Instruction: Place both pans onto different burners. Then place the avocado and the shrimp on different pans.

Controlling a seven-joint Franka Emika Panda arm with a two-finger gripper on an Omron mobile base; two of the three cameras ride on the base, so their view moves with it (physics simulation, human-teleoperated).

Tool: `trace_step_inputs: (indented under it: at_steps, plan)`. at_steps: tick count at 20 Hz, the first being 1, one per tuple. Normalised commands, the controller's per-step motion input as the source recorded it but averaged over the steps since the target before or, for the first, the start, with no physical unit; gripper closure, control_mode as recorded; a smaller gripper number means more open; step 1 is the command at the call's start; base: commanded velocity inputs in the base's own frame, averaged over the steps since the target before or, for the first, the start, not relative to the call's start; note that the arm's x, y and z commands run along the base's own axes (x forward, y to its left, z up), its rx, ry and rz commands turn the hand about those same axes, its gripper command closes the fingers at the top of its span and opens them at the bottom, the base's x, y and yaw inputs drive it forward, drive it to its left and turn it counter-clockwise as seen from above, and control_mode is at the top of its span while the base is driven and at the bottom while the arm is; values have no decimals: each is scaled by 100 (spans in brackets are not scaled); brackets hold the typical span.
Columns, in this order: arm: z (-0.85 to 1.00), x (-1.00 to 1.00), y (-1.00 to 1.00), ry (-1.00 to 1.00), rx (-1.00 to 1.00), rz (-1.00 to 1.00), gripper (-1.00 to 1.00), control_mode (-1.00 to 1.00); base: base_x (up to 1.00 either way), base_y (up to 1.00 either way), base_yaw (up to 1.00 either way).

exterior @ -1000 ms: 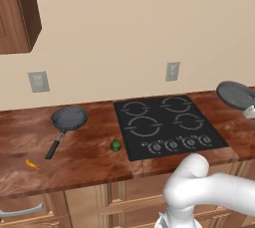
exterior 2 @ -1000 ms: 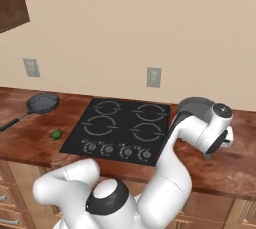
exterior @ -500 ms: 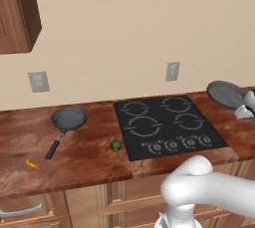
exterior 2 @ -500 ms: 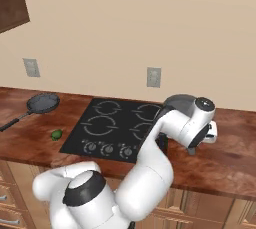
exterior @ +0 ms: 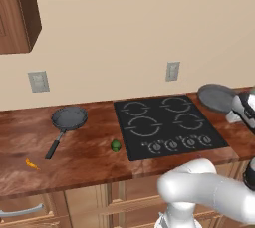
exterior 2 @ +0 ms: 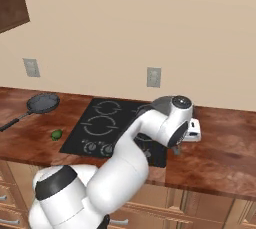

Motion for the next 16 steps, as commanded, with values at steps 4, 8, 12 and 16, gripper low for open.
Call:
trace_step_inputs:
  at_steps: [4, 8, 12, 16]
  plan:
    - [-2, -11, 44, 0, -11, 4, 100, -100, 0, 0, 0]
    - [-11, -1, 28, 0, -8, 4, 100, -100, 0, 0, 0]
    - [-16, 0, 11, 2, -2, 4, 100, -100, 0, 0, 0]
    - [-18, 0, 1, 3, 0, 4, 100, -100, 0, 0, 0]
